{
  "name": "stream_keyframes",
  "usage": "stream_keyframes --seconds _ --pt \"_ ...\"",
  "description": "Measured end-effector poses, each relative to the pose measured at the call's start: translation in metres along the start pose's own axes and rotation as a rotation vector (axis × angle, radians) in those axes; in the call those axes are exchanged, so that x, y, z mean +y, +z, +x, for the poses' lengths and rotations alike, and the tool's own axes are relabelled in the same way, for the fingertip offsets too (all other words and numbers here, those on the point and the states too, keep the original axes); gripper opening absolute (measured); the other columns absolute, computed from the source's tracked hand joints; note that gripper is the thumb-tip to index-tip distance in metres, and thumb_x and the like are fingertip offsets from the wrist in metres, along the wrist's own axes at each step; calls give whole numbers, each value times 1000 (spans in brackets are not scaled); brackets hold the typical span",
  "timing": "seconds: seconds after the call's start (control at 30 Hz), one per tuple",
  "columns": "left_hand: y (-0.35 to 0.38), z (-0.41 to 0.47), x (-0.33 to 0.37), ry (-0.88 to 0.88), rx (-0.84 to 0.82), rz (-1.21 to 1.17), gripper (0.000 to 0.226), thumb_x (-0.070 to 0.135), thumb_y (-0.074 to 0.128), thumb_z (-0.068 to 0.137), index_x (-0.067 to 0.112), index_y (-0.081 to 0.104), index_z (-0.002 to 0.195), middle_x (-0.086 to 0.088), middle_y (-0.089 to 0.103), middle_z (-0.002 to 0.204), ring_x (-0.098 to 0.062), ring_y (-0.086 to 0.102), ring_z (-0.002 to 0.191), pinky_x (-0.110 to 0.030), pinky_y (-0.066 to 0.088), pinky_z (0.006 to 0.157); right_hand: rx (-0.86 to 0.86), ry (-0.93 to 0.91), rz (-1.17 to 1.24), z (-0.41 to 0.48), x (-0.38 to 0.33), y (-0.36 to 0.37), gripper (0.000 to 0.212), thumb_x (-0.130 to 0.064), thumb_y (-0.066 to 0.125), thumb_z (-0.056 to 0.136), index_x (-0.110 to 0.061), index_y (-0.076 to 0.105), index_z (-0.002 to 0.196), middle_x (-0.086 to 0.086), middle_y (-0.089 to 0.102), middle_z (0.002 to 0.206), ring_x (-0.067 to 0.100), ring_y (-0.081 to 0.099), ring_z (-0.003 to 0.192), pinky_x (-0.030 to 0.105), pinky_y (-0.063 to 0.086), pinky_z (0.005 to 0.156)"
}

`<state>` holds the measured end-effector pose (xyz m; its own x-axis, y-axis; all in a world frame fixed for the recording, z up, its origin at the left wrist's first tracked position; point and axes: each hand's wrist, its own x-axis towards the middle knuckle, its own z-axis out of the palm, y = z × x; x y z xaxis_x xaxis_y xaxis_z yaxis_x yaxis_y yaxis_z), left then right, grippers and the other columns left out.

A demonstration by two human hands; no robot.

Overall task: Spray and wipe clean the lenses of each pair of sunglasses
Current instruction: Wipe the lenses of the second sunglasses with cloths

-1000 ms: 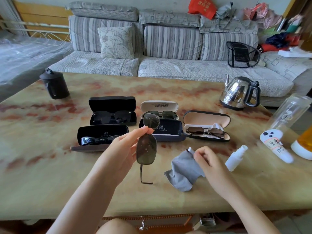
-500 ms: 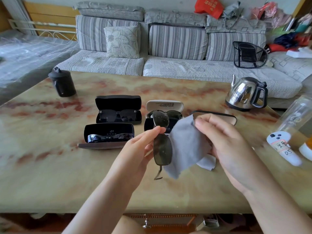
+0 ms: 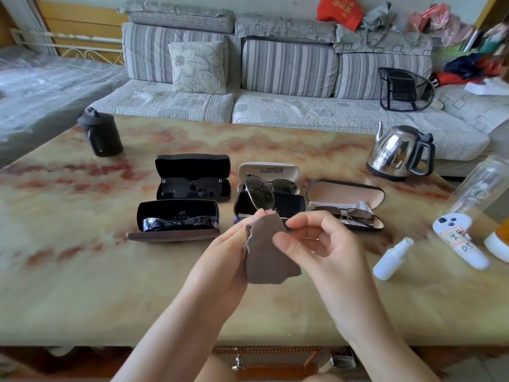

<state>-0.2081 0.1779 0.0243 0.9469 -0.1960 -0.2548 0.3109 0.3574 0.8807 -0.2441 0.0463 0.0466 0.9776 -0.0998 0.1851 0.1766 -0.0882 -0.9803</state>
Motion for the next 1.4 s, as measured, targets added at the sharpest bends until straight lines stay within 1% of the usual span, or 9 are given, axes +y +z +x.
stream_keyframes --seconds 0.1,0.17,0.3,0.4,0.5,0.7,0.9,1.3,1.4 --pt "3 -11 1 -10 -62 -77 36 38 57 79 14 74 100 -15 72 108 -22 69 92 -36 53 83 47 76 -44 0 8 7 31 -19 84 66 -17 61 87 -10 64 73 2 58 67 13 46 63" --pt "2 -15 0 -4 -98 -107 37 36 57 84 10 72 107 -20 69 114 -30 66 97 -43 51 88 -15 173 5 -1 8 9 29 -33 80 63 -16 66 83 -11 68 68 -1 60 63 11 46 59" --pt "1 -20 2 23 -113 -80 35 33 54 92 9 69 112 -31 62 117 -27 57 81 -30 48 58 -189 296 127 -5 2 8 27 -43 69 61 -19 78 70 2 74 71 2 64 64 10 47 62" --pt "2 -24 -1 72 -98 -12 40 37 58 83 10 71 109 -19 70 99 -18 60 76 -24 46 56 -228 350 154 -3 3 6 40 -45 75 57 -15 79 84 3 76 84 11 67 81 27 52 80" --pt "5 -27 -1 108 -92 20 39 39 60 75 12 74 99 -9 72 87 -15 63 72 -24 50 59 -221 399 220 -4 2 7 43 -39 77 58 -11 78 90 8 73 81 17 65 78 30 51 68" --pt "-1 -26 1 149 -47 141 34 39 64 72 17 78 94 -10 75 96 -19 68 85 -38 54 76 -193 376 283 -5 1 7 27 -29 73 65 -13 79 86 10 75 84 14 68 78 21 51 66" --pt "-10 -26 2 259 -49 273 32 31 65 75 12 77 98 -6 76 94 -15 70 91 -24 54 79 -193 372 214 -4 2 2 34 -28 76 60 -10 78 89 9 76 82 14 67 72 17 47 59" --pt "-12 -30 3 186 -90 283 34 35 58 80 22 76 107 -4 75 106 -24 68 106 -51 49 95 -113 146 80 -7 11 5 22 -40 67 81 -21 78 83 -1 67 71 7 56 68 25 43 64" --pt "-13 -31 5 205 -90 298 32 35 60 80 21 77 103 -3 76 101 -20 69 102 -37 54 88 -170 217 162 -8 13 2 22 -29 68 70 -11 75 81 5 65 67 13 55 63 22 43 56"
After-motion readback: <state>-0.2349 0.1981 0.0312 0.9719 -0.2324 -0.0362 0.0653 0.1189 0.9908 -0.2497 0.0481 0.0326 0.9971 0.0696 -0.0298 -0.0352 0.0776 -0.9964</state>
